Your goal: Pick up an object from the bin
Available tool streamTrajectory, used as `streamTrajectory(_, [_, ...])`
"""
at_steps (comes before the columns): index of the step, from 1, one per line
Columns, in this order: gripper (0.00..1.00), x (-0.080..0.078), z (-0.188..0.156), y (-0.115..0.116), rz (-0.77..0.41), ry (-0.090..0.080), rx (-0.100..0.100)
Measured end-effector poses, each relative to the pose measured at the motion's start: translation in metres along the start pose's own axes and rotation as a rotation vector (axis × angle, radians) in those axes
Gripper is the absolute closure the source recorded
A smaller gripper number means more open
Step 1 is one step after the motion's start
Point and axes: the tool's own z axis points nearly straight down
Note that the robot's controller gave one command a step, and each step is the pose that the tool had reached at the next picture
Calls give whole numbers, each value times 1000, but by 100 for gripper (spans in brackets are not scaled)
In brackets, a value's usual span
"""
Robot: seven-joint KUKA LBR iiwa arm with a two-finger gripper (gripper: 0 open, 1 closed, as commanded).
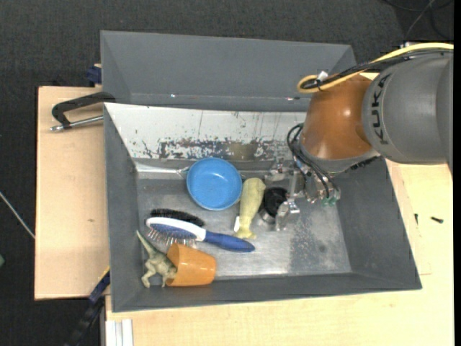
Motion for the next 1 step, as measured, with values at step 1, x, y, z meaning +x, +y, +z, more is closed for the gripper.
streamTrajectory(1, [0,0,0,0,1,0,-1])
